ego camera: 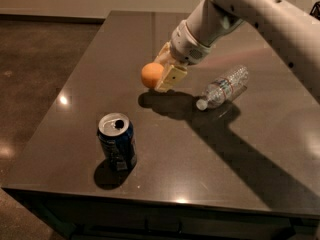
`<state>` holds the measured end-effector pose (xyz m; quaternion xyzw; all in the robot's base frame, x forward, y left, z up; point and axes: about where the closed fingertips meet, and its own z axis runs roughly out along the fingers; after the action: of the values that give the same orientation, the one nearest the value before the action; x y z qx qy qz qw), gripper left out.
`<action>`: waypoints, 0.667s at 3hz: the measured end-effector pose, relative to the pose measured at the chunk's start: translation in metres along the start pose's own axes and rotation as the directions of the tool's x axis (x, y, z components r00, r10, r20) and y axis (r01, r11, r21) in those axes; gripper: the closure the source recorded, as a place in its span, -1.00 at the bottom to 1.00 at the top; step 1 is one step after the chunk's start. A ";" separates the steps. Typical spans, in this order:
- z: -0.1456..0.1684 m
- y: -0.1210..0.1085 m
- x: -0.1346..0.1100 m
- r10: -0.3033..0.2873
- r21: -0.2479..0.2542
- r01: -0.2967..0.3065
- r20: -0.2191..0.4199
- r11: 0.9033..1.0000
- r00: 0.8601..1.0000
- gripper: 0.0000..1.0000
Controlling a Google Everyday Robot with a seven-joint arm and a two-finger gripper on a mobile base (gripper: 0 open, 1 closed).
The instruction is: Move orange near pepsi can
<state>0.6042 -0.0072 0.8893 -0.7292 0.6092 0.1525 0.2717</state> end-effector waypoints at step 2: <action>0.006 0.056 -0.010 -0.125 -0.126 0.133 0.069 0.983 0.990 1.00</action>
Offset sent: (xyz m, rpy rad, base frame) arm -0.0877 0.0125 -0.0140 0.0268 0.0559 0.2976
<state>0.5486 -0.0012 0.8783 -0.7783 0.5410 0.1960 0.2514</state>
